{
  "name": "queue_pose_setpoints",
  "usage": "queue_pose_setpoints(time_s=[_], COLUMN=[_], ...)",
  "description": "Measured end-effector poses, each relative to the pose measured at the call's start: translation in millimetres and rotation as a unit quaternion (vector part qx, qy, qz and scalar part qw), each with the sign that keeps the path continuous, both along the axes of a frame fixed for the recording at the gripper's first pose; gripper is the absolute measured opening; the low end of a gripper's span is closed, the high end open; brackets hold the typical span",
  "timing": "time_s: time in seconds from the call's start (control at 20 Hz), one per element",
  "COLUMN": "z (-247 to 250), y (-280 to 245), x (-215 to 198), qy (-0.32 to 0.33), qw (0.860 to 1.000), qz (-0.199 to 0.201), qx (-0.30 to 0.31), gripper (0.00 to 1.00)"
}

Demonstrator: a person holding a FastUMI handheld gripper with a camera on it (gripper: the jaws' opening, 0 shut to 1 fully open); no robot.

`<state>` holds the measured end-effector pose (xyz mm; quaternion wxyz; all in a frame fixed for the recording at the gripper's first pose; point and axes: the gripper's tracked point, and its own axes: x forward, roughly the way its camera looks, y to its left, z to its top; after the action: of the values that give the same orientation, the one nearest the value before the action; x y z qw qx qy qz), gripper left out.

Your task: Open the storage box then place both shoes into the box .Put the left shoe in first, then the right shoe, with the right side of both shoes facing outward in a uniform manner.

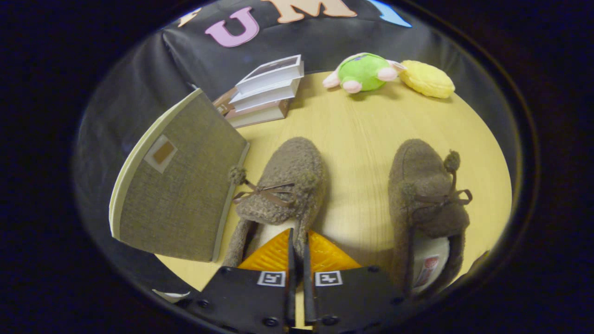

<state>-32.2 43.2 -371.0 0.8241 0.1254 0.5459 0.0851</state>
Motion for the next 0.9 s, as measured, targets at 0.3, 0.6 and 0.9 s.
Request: queue_pose_setpoints(time_s=[0.3, 0.6, 0.9], z=[13.9, 57.5, 123.8], y=[0.7, 7.7, 17.3], x=[-0.8, 12.4, 35.5], qy=[0.037, 0.04, -0.008], qw=[0.997, 0.986, 0.986], qz=[-0.067, -0.13, -0.13], qx=[0.034, 0.099, 0.106], gripper=[0.03, 0.03, 0.03])
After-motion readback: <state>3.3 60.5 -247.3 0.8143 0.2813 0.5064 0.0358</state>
